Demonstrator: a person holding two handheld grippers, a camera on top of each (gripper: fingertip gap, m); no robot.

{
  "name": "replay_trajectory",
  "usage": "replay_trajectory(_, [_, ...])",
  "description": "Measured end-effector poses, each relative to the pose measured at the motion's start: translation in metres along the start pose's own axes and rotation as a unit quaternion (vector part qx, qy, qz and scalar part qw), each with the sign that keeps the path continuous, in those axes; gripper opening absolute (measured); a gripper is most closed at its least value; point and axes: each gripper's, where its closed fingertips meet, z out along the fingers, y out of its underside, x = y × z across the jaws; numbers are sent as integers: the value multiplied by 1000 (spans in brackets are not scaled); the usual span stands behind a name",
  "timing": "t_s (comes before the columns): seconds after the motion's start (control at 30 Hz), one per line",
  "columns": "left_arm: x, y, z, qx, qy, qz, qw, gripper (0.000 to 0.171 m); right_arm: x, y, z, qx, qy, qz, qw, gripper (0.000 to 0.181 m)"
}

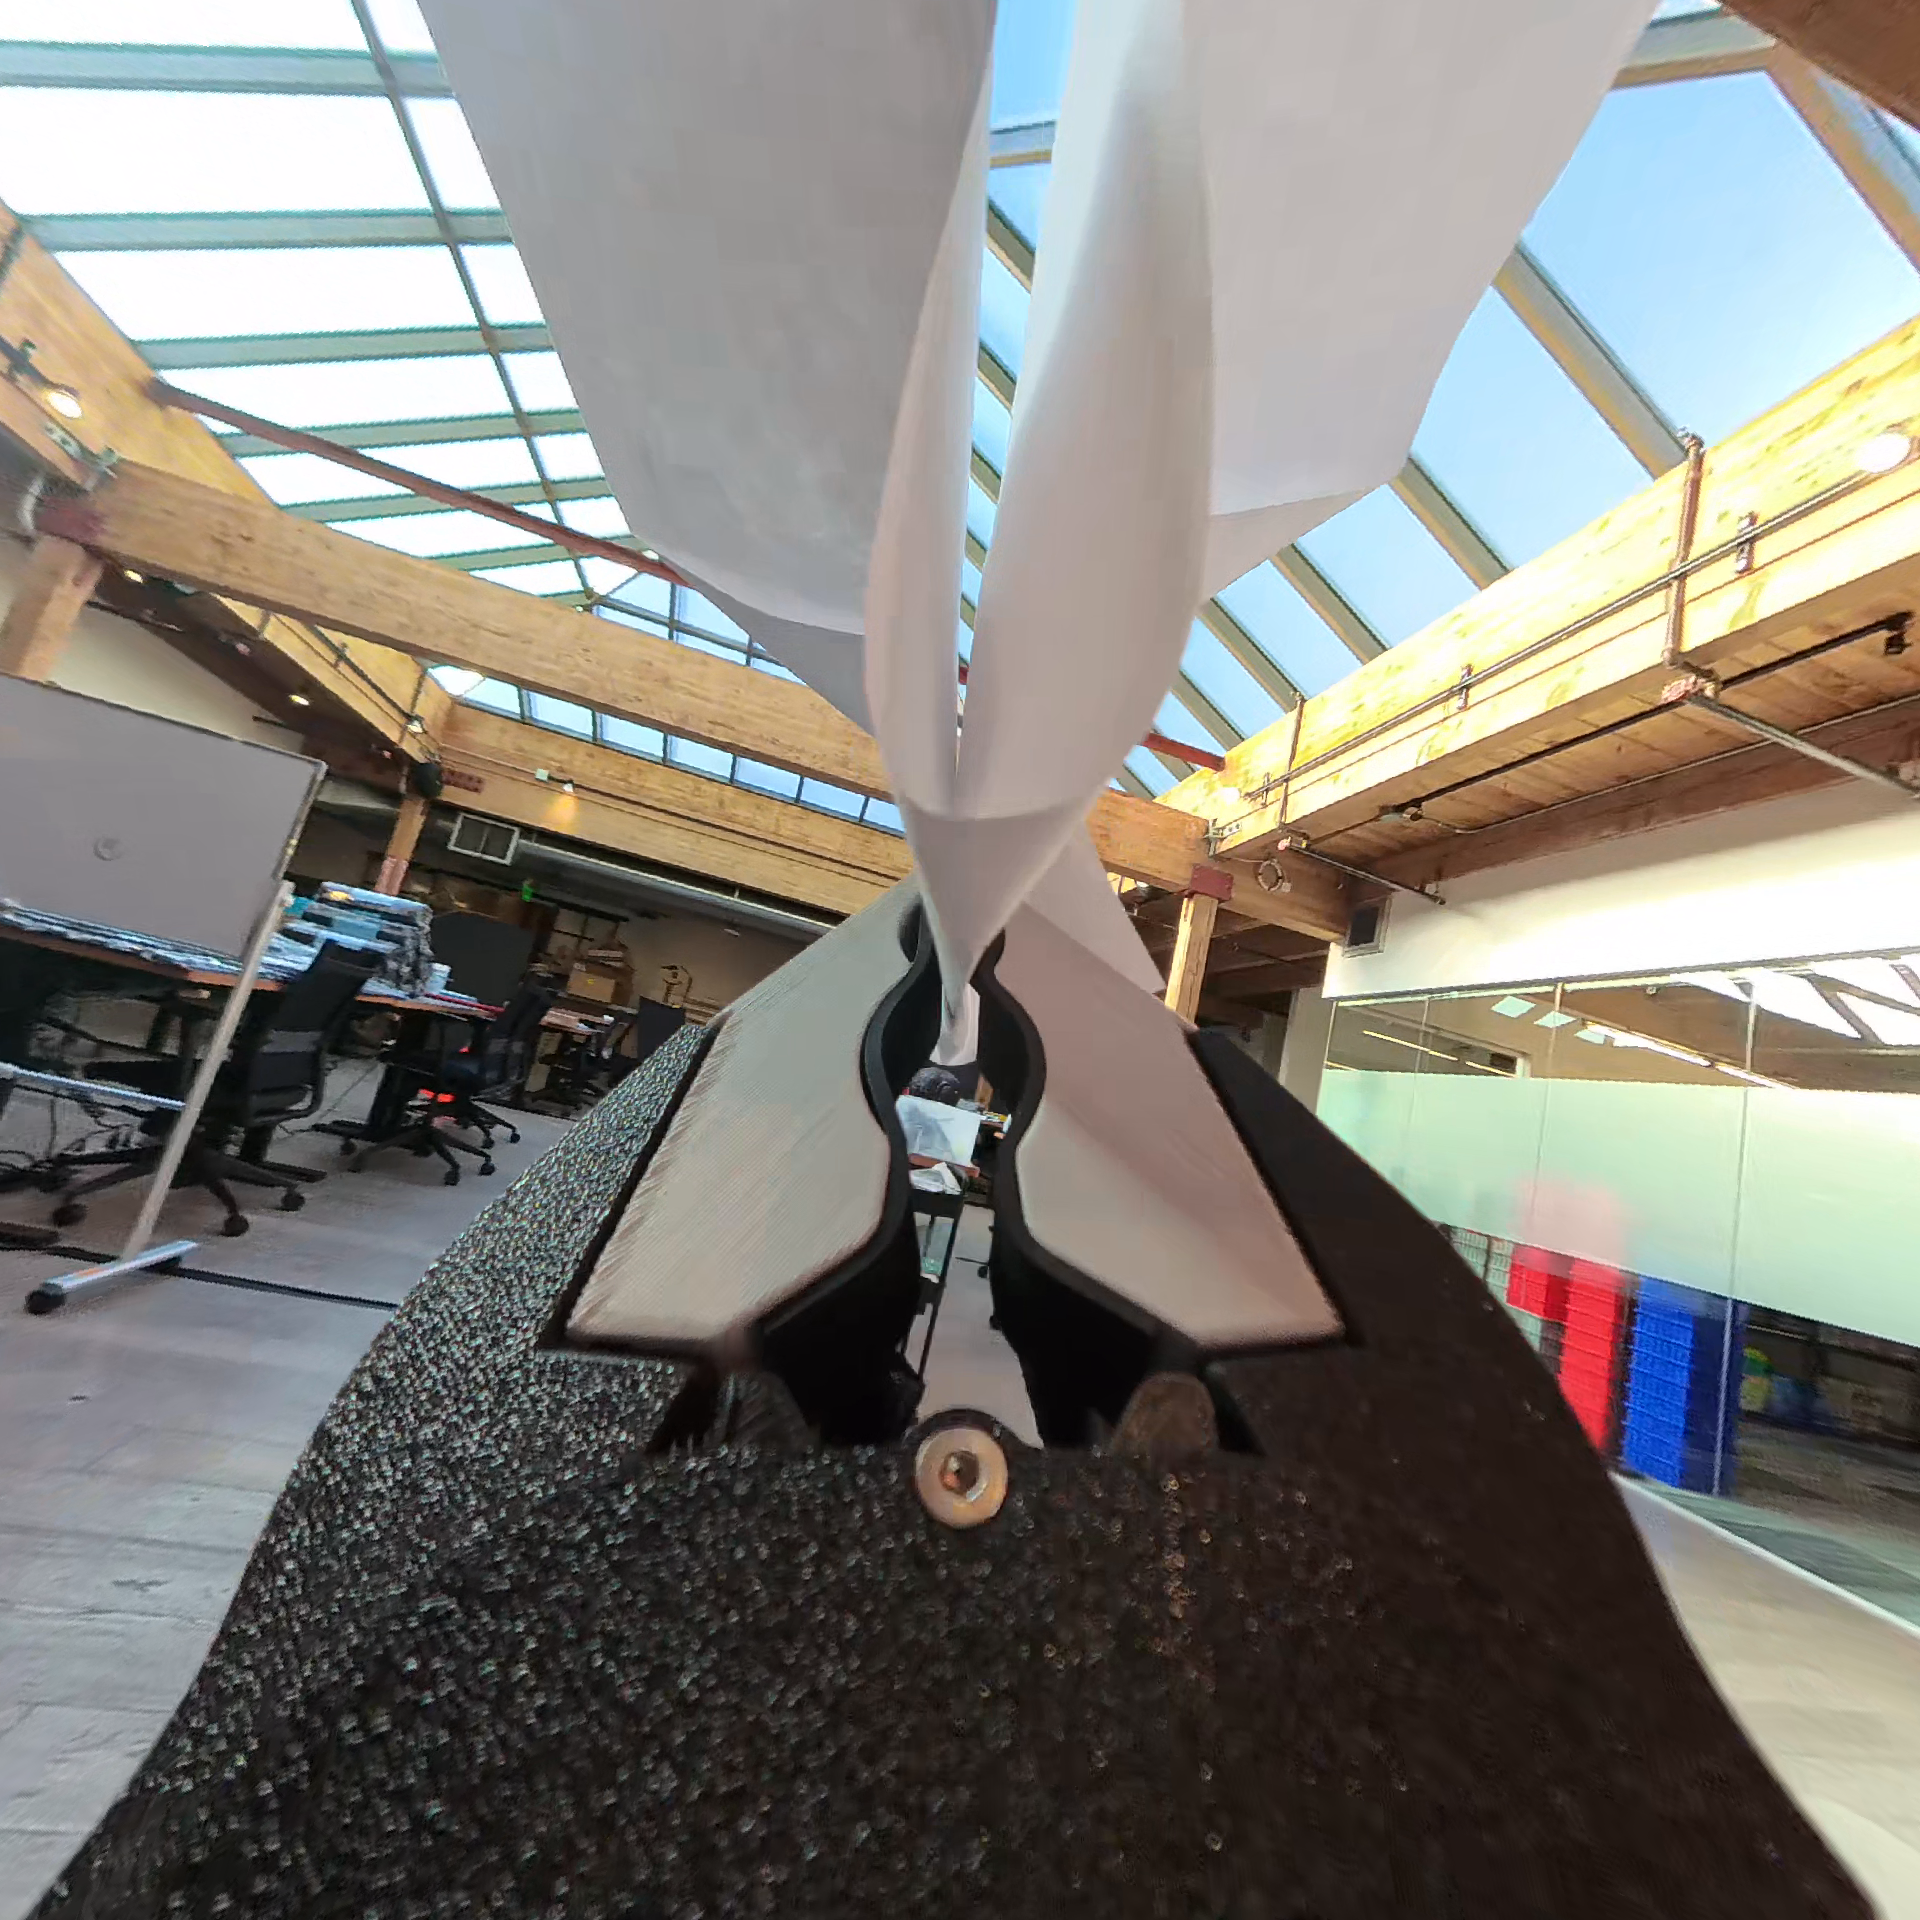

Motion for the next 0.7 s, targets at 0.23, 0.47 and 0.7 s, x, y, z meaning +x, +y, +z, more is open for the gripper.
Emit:
replay_trajectory(0.23, [3, -13, -1, 4, 0, 4, 1000, 73, -6, -4, 11, 13, -5, 17, 1000, 0])
replay_trajectory(0.47, [-5, -14, 0, 2, -5, -1, 1000, 74, -4, -72, -8, 93, -4, 2, 996, 0])
replay_trajectory(0.7, [-2, -20, 1, 1, 8, 2, 1000, 73, 1, -148, -52, 178, -5, -4, 984, 0])
